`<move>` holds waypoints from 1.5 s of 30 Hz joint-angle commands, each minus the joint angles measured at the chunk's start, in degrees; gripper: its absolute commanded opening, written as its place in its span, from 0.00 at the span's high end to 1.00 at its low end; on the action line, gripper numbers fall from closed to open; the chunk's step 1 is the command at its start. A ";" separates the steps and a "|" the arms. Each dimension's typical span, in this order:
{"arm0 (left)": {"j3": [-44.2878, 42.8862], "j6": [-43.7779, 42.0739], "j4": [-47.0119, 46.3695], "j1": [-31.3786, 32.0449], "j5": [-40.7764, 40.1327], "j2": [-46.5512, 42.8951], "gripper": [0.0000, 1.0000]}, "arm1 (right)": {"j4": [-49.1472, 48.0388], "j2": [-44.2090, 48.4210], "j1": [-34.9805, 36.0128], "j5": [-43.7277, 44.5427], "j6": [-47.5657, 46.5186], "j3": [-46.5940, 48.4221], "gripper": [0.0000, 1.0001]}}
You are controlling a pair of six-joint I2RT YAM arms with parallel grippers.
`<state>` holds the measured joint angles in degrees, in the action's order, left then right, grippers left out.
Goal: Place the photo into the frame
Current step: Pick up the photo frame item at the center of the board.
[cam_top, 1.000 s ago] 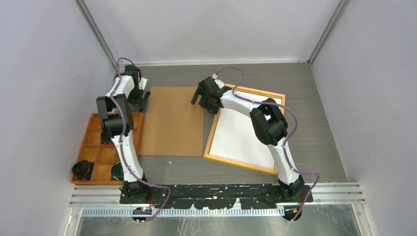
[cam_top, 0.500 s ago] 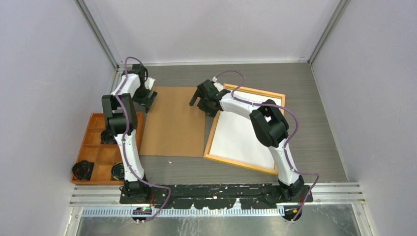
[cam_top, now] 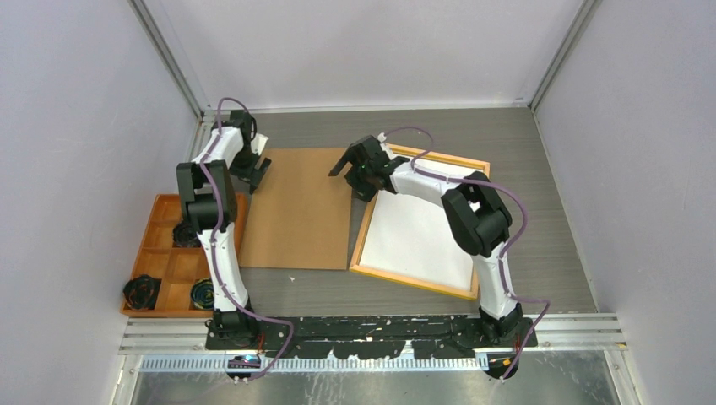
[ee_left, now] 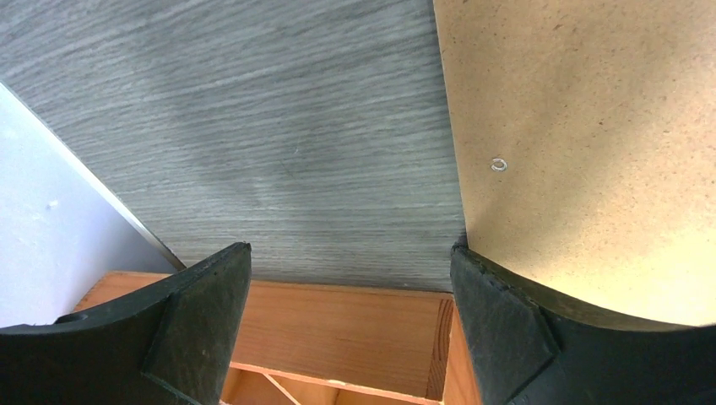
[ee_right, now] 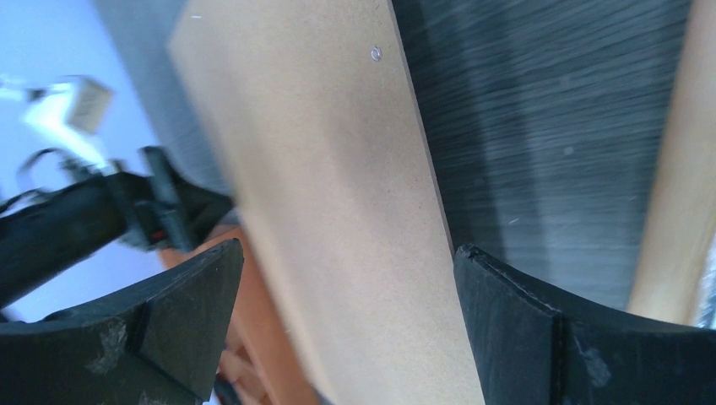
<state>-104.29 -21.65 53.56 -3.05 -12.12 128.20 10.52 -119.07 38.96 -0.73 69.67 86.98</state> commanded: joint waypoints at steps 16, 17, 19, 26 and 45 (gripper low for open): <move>2.48 2.14 2.34 2.52 9.39 -2.48 0.08 | -27.16 18.52 4.38 -15.70 12.53 -12.10 0.11; 2.59 2.09 2.35 2.58 9.47 -2.66 0.08 | -26.42 18.91 4.38 -15.50 12.07 -12.22 0.11; 2.69 2.21 2.47 2.52 9.56 -3.01 0.08 | -25.25 19.80 4.37 -15.02 11.38 -12.51 0.15; 2.33 2.13 3.25 2.58 10.40 -4.91 0.06 | -12.51 23.82 4.20 -10.23 4.55 -10.21 0.47; -0.92 -2.00 12.01 10.09 26.80 -32.07 0.00 | 3.71 20.09 1.10 -5.80 1.78 -0.45 0.99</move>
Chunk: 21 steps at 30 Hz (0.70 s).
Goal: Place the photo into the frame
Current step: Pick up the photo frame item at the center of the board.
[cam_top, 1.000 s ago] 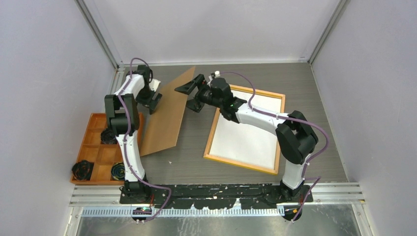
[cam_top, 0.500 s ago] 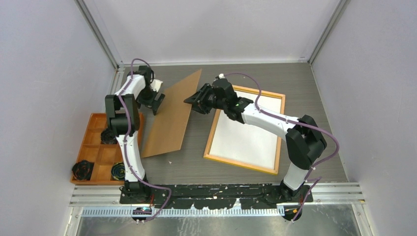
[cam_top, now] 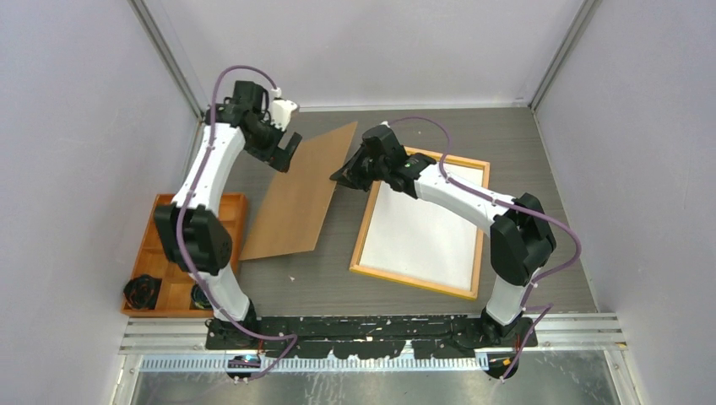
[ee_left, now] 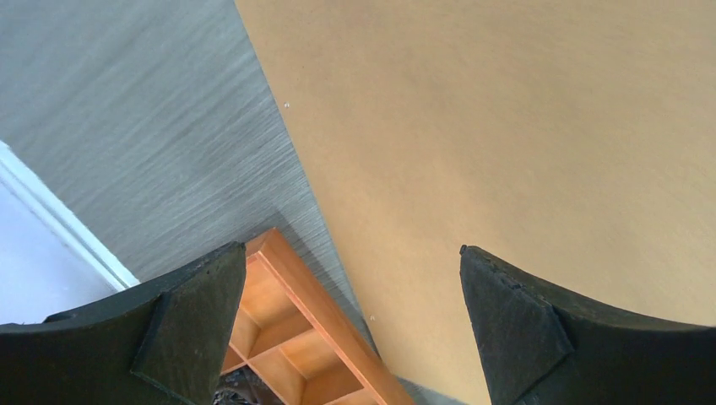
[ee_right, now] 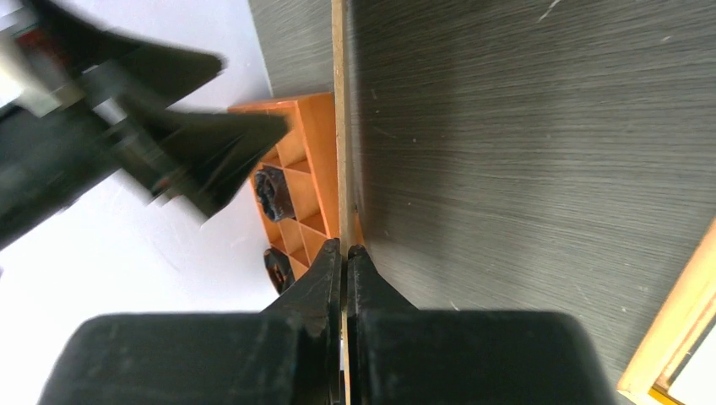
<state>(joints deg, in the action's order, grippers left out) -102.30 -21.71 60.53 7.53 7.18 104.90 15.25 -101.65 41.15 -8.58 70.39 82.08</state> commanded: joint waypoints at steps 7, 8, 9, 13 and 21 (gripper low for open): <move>11.41 -11.62 8.05 1.58 23.49 -31.08 0.00 | -0.70 3.41 -4.16 2.67 5.50 7.14 0.99; 14.93 -12.60 6.92 2.30 25.05 -35.12 0.00 | -0.26 3.22 -4.72 2.40 6.58 7.78 0.99; 18.79 -14.48 6.10 3.04 26.23 -39.42 0.00 | -0.44 3.03 -5.09 1.58 7.47 8.09 0.99; 29.72 -19.95 1.58 6.42 26.55 -53.80 0.00 | -0.94 2.62 -5.29 -0.08 10.28 8.80 0.99; 34.30 -22.00 -6.99 10.27 20.06 -59.60 0.00 | -3.90 5.50 -3.26 -0.27 14.81 6.48 0.99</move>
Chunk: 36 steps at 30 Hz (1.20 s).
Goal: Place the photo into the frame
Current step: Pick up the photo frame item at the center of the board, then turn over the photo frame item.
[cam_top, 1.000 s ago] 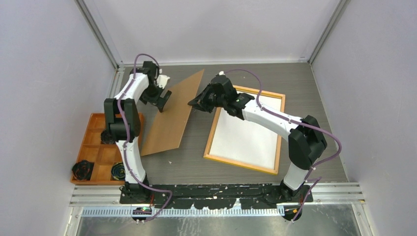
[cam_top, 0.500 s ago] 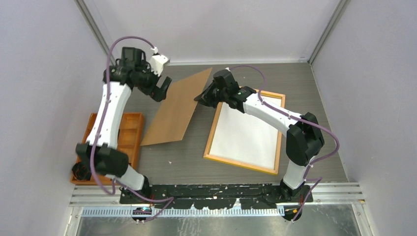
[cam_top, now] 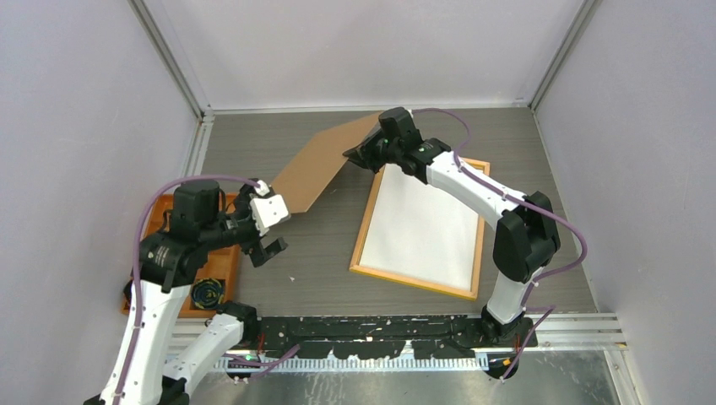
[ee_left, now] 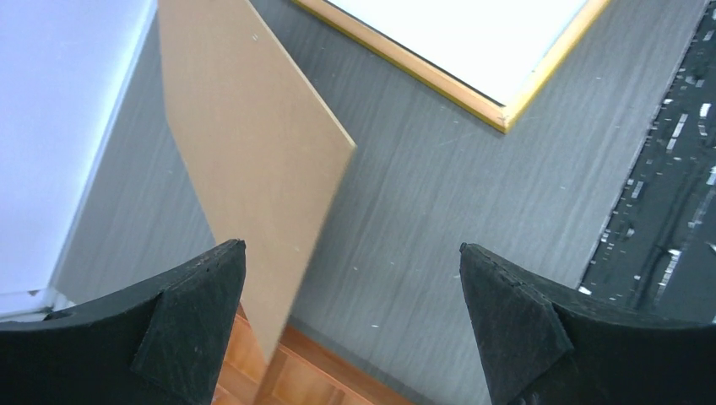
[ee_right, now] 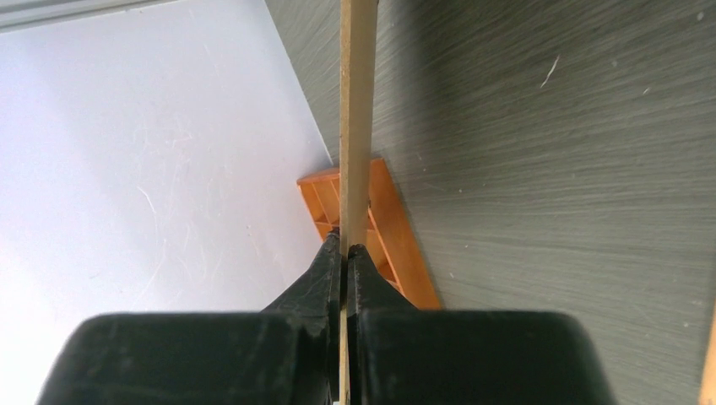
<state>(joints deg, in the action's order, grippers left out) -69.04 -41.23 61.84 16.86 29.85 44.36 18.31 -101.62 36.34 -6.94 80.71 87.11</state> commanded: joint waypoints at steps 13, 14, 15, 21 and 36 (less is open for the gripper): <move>1.41 -7.80 -15.70 12.92 -19.04 4.64 0.16 | -8.65 10.00 3.34 -0.84 7.97 0.17 0.99; 1.47 -8.12 -17.09 13.53 -21.22 4.87 0.19 | -8.70 10.26 3.43 -0.94 8.03 -0.04 0.99; 1.44 -8.64 -18.28 13.89 -22.46 5.00 0.23 | -8.74 10.47 3.47 -1.14 8.04 -0.19 0.99; 1.82 -12.76 -26.58 15.74 -26.65 4.72 0.55 | -8.73 12.14 3.48 -1.44 8.15 -2.30 0.99; -1.34 -20.33 -31.34 20.11 -26.78 6.44 0.93 | -2.36 17.78 -2.34 -19.15 -13.20 -1.42 0.22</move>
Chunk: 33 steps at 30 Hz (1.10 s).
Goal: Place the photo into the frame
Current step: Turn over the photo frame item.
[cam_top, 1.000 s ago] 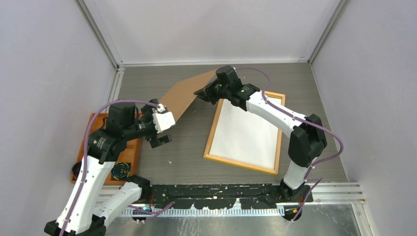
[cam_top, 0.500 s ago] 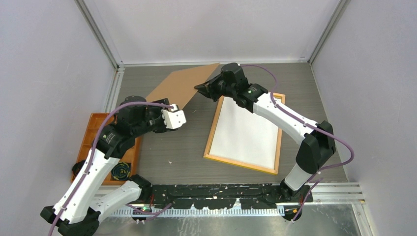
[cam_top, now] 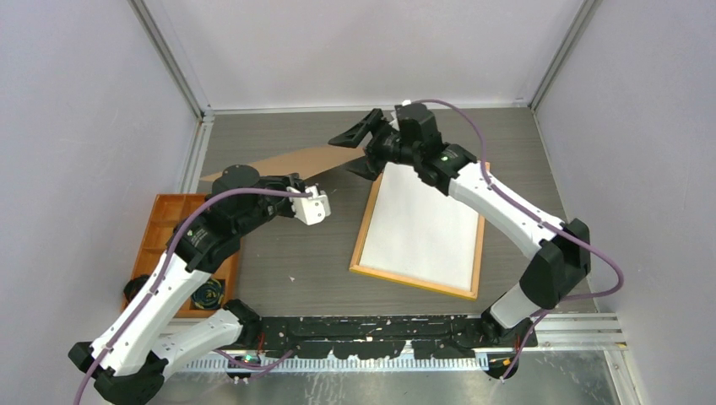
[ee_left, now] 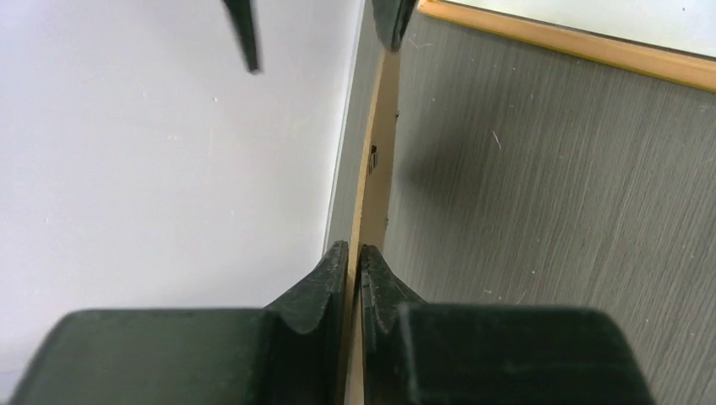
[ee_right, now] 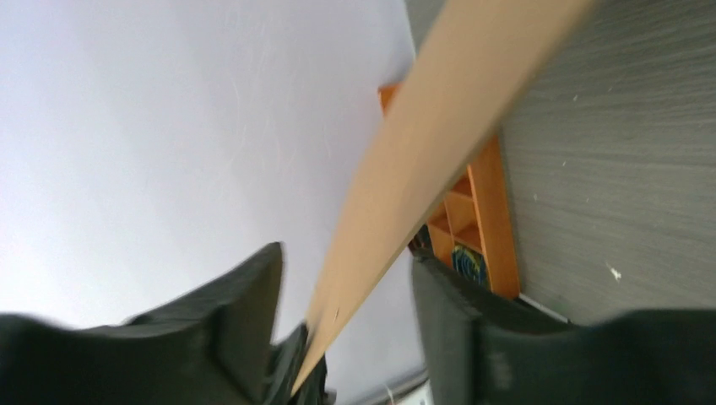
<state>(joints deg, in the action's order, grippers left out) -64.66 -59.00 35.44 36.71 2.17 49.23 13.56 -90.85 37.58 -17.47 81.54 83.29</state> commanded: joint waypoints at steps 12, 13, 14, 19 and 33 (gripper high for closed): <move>-25.98 -8.45 20.54 0.28 6.69 11.64 1.00 | 16.90 19.72 -4.96 -7.45 -75.20 2.76 0.00; -27.28 -9.72 22.50 0.24 7.17 12.06 1.00 | 15.95 20.44 -4.58 -7.47 -78.70 1.28 0.00; -28.60 -10.97 24.46 0.21 7.82 12.46 1.00 | 15.73 20.77 -4.06 -7.50 -81.63 0.54 0.00; -32.47 -17.12 30.90 0.32 8.67 12.84 1.00 | 17.55 18.74 1.40 -8.24 -93.87 0.72 0.00; -32.46 -21.09 33.27 0.55 10.10 10.85 1.00 | 7.29 10.82 16.48 8.51 -108.67 -3.54 0.02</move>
<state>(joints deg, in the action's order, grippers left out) -96.18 -76.16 73.01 37.01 11.79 62.74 28.23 -78.76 52.27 -16.21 -21.50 81.17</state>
